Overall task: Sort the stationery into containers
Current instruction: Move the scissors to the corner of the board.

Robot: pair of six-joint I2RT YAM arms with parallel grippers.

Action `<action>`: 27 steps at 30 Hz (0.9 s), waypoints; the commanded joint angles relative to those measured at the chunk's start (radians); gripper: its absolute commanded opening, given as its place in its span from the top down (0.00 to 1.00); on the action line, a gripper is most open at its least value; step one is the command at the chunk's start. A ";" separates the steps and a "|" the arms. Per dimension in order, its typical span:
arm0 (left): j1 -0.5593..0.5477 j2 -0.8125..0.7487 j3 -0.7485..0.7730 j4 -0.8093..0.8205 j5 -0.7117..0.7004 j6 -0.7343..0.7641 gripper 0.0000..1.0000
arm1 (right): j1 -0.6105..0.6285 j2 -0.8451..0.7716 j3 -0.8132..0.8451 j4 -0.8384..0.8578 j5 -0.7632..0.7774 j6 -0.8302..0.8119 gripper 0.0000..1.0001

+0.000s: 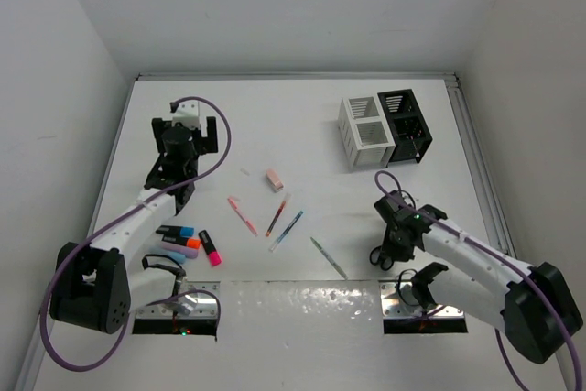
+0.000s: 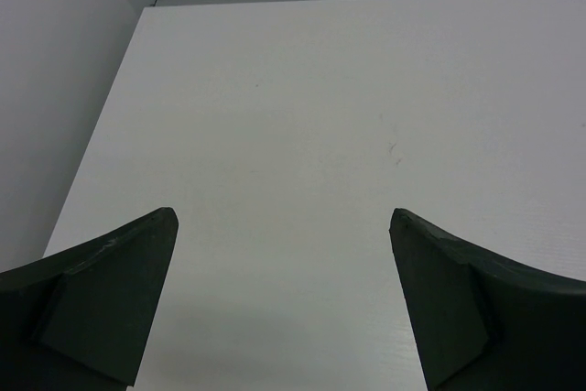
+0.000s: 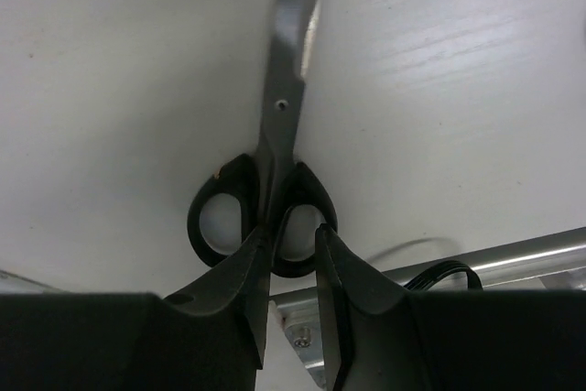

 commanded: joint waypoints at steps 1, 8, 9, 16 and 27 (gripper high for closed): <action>-0.014 -0.021 -0.004 0.042 -0.005 -0.006 0.00 | -0.022 -0.022 -0.015 -0.019 0.022 0.063 0.75; -0.019 -0.024 -0.001 0.032 -0.008 -0.013 0.00 | -0.075 -0.026 -0.060 0.010 -0.002 0.060 0.76; -0.022 -0.024 -0.001 0.031 -0.013 -0.013 0.00 | -0.076 -0.028 -0.042 -0.001 -0.001 0.057 0.76; -0.023 -0.019 -0.001 0.038 -0.007 -0.011 0.00 | -0.074 -0.059 0.070 -0.104 0.039 0.011 0.77; -0.022 -0.019 -0.010 0.046 -0.005 -0.002 0.00 | -0.085 -0.059 0.020 -0.049 -0.055 0.020 0.84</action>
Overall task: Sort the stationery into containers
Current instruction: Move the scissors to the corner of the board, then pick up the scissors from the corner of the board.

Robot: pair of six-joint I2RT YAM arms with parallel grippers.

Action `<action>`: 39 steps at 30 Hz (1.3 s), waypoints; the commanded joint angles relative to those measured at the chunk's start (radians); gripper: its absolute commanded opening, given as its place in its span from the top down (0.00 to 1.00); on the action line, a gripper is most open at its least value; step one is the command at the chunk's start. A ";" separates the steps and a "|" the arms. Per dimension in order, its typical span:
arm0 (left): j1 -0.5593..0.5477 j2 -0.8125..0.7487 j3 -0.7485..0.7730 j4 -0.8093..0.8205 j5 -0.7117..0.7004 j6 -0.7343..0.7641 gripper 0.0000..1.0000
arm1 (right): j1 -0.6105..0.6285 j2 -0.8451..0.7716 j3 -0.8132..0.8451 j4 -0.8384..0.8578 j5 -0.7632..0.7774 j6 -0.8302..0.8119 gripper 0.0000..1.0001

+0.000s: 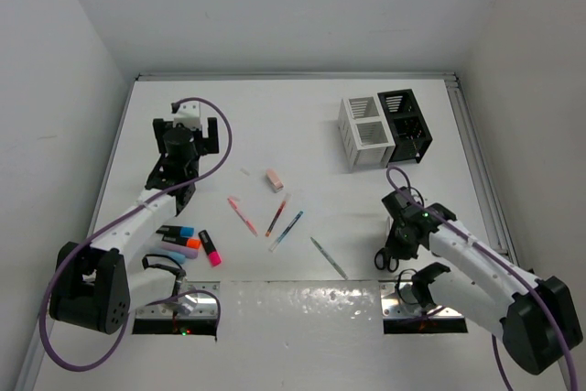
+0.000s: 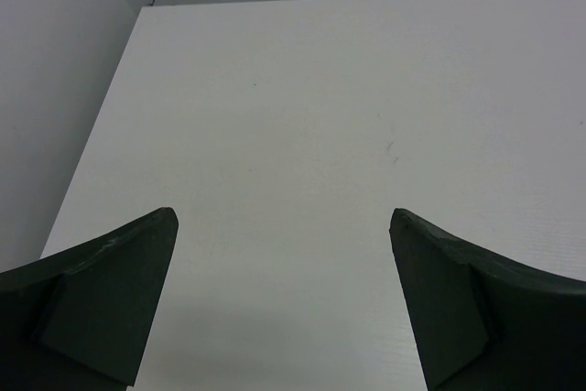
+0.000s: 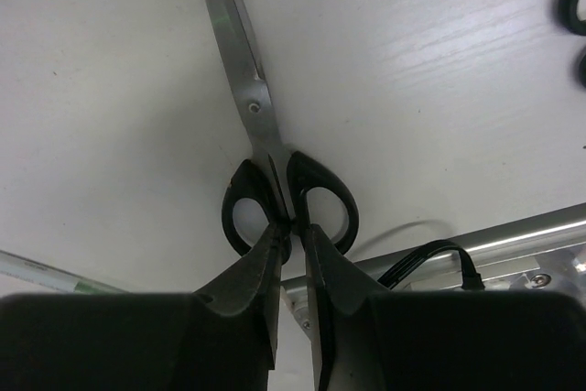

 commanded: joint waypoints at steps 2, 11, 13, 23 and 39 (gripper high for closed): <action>-0.009 -0.019 -0.011 0.048 0.000 -0.004 0.00 | 0.011 0.007 -0.028 0.044 -0.056 0.008 0.84; -0.011 -0.019 -0.013 0.044 -0.001 -0.001 0.00 | 0.022 0.024 -0.098 0.103 -0.054 0.027 0.75; -0.009 -0.020 -0.014 0.044 -0.003 0.000 0.00 | 0.025 0.032 -0.109 0.116 -0.054 0.027 0.75; -0.009 -0.020 -0.014 0.047 -0.013 0.000 0.00 | 0.033 0.117 -0.130 0.136 -0.011 0.017 0.71; -0.016 -0.025 -0.022 0.101 0.293 0.256 0.00 | 0.037 0.062 0.132 0.029 -0.011 -0.081 1.00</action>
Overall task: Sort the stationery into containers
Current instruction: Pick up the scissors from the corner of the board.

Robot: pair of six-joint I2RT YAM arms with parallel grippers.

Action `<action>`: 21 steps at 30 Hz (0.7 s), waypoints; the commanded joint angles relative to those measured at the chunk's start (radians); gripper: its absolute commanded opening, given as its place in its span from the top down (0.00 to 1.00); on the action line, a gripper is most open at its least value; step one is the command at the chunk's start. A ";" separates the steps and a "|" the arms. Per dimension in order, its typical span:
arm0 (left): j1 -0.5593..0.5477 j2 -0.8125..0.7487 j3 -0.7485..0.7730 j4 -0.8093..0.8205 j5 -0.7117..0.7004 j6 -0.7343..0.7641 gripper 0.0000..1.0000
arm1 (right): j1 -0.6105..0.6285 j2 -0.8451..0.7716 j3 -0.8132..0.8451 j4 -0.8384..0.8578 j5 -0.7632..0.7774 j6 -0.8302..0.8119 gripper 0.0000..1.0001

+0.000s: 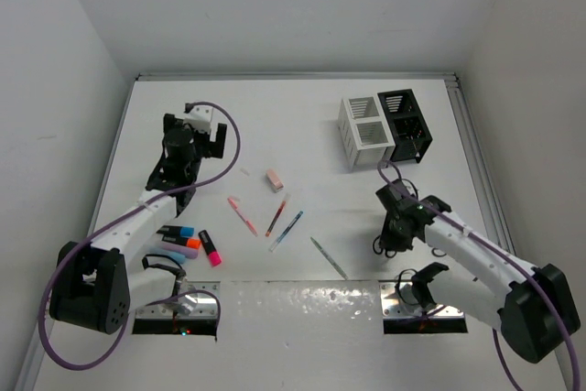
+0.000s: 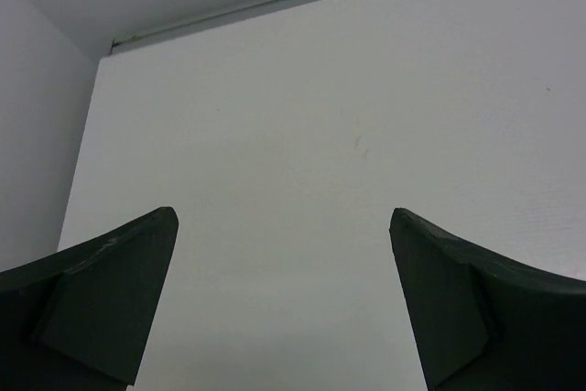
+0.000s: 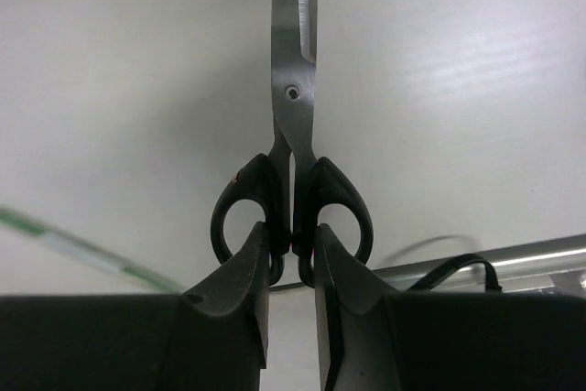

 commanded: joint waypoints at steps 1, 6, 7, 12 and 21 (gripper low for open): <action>-0.016 -0.028 -0.007 0.080 0.232 0.170 0.00 | 0.004 -0.009 0.138 -0.018 0.004 -0.041 1.00; -0.019 -0.037 -0.001 0.093 0.360 0.265 0.00 | 0.002 -0.017 0.213 -0.060 -0.039 -0.047 1.00; -0.019 -0.037 0.000 0.093 0.368 0.256 0.00 | 0.002 -0.025 0.236 -0.060 -0.053 -0.044 1.00; -0.019 -0.025 0.013 0.076 0.351 0.209 0.00 | -0.037 -0.098 0.296 0.024 -0.149 0.028 1.00; -0.025 -0.043 0.019 0.051 0.345 0.201 0.00 | -0.180 -0.086 0.414 0.224 -0.311 0.184 1.00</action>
